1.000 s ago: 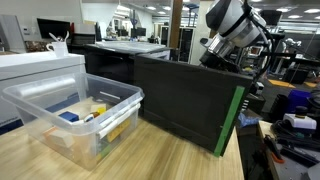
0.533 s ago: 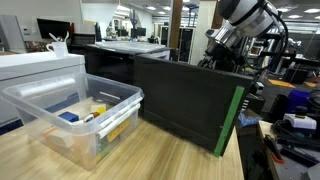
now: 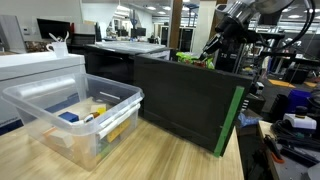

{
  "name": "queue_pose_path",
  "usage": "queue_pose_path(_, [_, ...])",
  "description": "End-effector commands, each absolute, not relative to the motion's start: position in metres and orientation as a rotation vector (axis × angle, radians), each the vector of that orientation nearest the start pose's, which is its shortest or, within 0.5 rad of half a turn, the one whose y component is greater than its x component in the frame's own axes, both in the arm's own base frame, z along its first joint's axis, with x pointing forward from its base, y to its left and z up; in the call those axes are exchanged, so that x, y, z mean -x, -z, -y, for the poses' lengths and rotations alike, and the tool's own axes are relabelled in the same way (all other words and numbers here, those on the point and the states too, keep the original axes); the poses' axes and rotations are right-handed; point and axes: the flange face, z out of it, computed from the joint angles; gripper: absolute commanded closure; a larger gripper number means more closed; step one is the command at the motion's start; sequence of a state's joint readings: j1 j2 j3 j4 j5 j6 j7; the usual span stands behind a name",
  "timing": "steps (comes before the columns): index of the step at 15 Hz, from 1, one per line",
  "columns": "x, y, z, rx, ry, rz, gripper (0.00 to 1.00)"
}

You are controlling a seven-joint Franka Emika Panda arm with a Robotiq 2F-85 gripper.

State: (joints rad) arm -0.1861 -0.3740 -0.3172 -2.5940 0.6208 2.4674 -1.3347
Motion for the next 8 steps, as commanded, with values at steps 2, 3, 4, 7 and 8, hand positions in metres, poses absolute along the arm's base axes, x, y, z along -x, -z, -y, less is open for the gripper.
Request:
queue_pose_path(2, [-0.358,-0.445,0.212,2.799,0.863,0.56,1.0])
queue_pose_path(3, [-0.356,-0.455,0.213,2.797,0.875,0.569,1.0])
queue_pose_path(4, [-0.355,-0.465,0.213,2.799,0.889,0.577,1.0])
queue_pose_path(7, [-0.353,-0.499,0.212,2.79,0.969,0.598,1.0])
queue_pose_path(8, [-0.353,-0.509,0.212,2.787,0.999,0.597,1.0])
